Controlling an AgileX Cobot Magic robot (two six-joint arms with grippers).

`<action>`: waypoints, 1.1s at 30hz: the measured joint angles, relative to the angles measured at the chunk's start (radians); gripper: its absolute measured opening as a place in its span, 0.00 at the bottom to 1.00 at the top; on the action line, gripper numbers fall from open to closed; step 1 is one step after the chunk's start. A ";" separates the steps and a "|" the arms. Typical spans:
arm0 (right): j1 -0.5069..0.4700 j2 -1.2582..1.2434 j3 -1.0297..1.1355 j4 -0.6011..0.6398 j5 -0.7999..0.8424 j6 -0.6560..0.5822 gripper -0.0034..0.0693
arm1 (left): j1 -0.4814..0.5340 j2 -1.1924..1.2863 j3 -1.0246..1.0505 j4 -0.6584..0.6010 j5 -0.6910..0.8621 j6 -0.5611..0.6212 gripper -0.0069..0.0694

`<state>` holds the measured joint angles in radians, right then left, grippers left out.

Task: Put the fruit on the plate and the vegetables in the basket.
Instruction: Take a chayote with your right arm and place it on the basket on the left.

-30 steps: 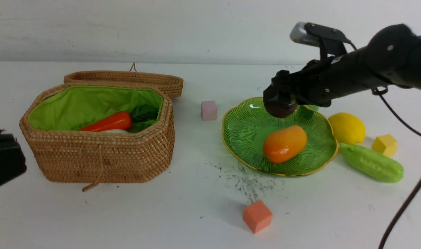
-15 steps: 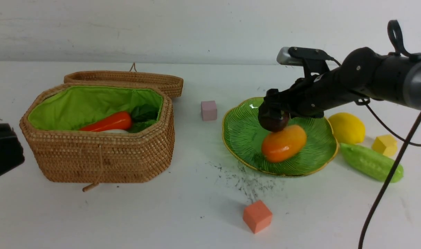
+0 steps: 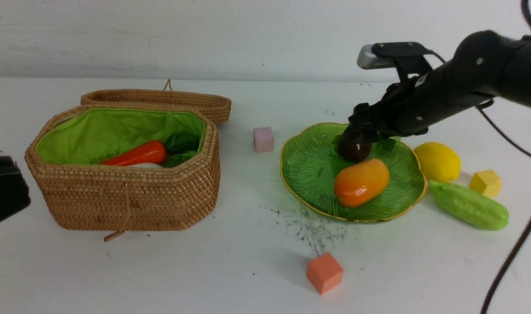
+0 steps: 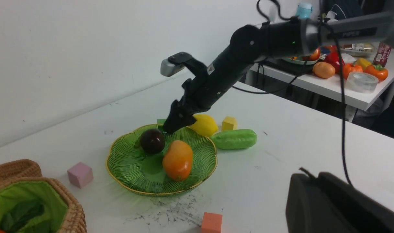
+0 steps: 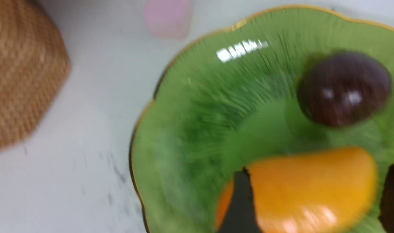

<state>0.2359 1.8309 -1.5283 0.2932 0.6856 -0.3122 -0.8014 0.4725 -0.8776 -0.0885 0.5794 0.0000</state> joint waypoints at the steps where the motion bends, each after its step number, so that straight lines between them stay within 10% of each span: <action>1: -0.006 -0.025 -0.001 -0.049 0.060 0.000 0.69 | 0.000 0.000 0.000 -0.001 0.001 0.000 0.13; 8: -0.129 -0.095 -0.005 -0.347 0.400 -0.001 0.41 | 0.000 0.000 0.000 -0.013 0.079 0.000 0.13; 22: -0.233 0.123 -0.005 -0.212 0.236 -0.299 0.96 | 0.000 0.000 0.000 -0.034 0.104 0.000 0.14; 33: -0.233 0.195 -0.005 -0.218 0.191 -0.369 0.84 | 0.000 0.000 0.000 -0.035 0.107 0.000 0.14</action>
<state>0.0028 2.0261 -1.5336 0.0756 0.8765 -0.6817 -0.8014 0.4725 -0.8776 -0.1233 0.6861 0.0000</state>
